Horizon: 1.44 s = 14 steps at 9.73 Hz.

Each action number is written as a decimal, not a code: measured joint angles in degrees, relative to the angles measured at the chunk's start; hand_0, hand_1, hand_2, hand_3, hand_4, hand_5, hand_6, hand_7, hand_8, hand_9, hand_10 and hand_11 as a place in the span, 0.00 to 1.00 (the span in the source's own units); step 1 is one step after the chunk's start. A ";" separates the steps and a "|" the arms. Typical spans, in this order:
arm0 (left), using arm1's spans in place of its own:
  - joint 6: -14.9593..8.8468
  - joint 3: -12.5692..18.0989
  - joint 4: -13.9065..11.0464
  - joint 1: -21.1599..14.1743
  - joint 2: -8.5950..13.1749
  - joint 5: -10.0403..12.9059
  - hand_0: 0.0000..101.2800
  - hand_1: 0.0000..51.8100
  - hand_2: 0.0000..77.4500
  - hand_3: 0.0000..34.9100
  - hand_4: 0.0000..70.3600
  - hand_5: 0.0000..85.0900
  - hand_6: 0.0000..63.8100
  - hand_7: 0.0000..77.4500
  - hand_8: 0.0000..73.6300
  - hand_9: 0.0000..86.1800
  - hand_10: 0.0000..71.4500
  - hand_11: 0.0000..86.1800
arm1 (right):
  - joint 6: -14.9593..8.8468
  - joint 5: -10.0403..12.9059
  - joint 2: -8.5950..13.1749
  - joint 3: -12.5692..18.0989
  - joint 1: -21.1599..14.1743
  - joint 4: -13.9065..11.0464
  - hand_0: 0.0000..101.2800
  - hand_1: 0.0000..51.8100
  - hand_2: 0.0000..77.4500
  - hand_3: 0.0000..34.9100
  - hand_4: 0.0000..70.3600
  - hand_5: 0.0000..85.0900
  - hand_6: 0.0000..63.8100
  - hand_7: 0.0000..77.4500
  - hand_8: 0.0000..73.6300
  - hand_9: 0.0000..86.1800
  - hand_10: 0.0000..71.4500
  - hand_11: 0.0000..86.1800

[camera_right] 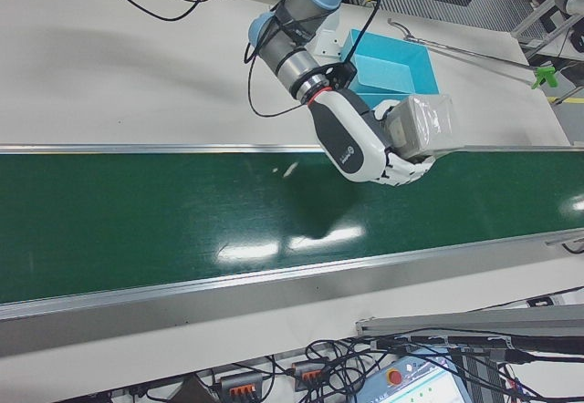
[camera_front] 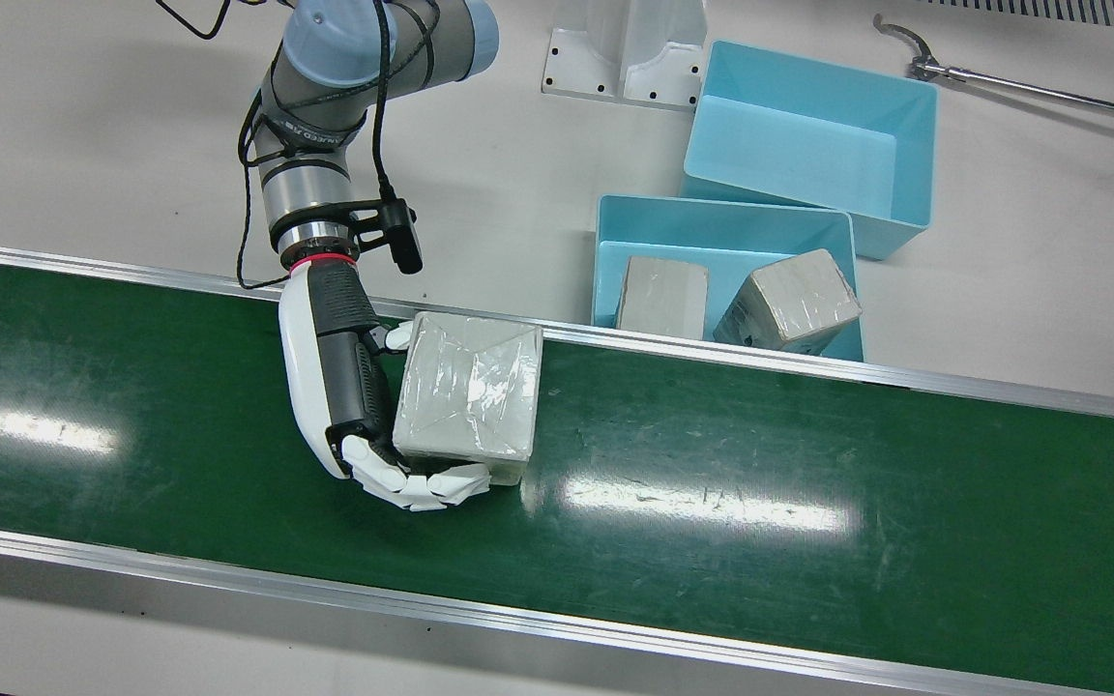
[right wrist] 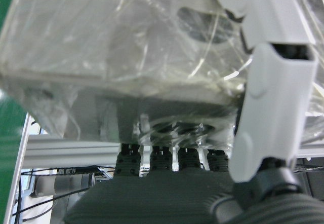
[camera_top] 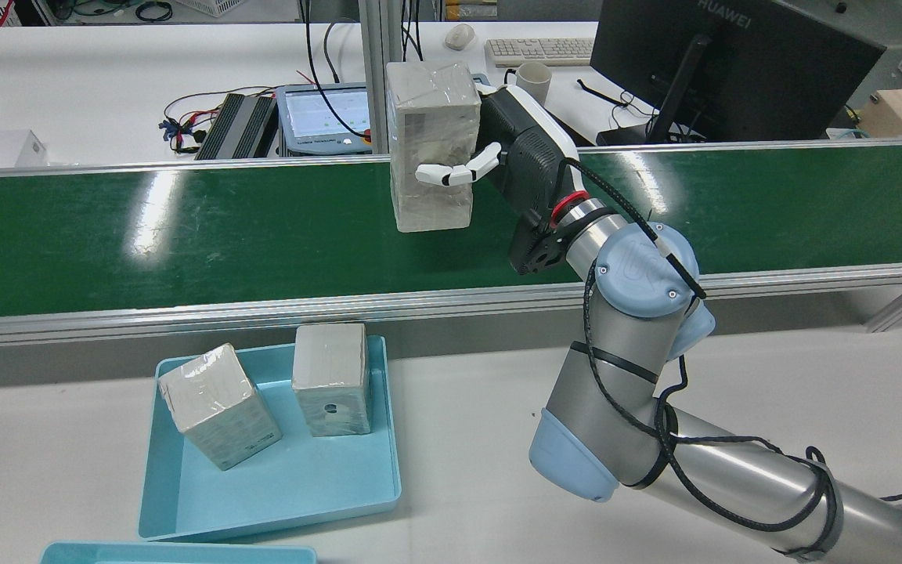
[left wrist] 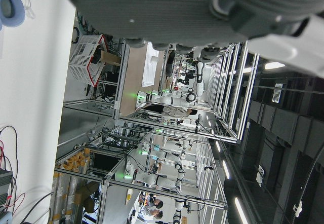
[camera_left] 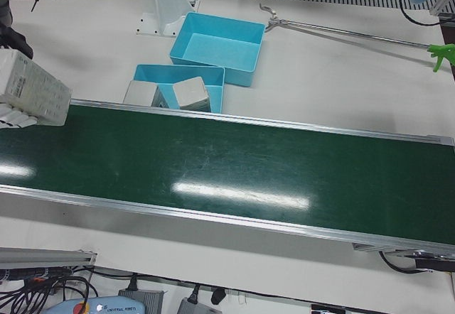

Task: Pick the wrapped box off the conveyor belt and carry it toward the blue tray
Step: 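Lift the box off the belt and carry it over the blue tray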

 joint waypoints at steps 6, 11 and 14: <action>0.00 0.00 0.00 0.00 0.00 0.00 0.00 0.00 0.01 0.00 0.00 0.01 0.00 0.01 0.01 0.01 0.00 0.01 | -11.23 9.14 0.32 9.14 -16.43 -1.98 0.46 0.03 0.49 0.00 0.47 0.47 0.71 0.49 0.81 0.59 0.73 0.82; 0.00 0.00 0.00 0.00 0.00 0.00 0.00 0.00 0.01 0.00 0.00 0.01 0.00 0.01 0.01 0.00 0.00 0.01 | -15.87 10.56 0.05 8.28 -22.18 -1.83 0.46 0.01 0.51 0.00 0.29 0.69 0.71 0.53 0.81 0.66 0.42 0.56; 0.00 0.00 0.00 0.00 0.00 0.00 0.00 0.00 0.01 0.00 0.00 0.01 0.00 0.01 0.01 0.00 0.01 0.01 | -15.77 9.82 -0.31 8.29 -23.51 -1.82 0.47 0.02 0.14 0.04 0.04 0.39 0.69 0.64 0.83 0.86 0.00 0.22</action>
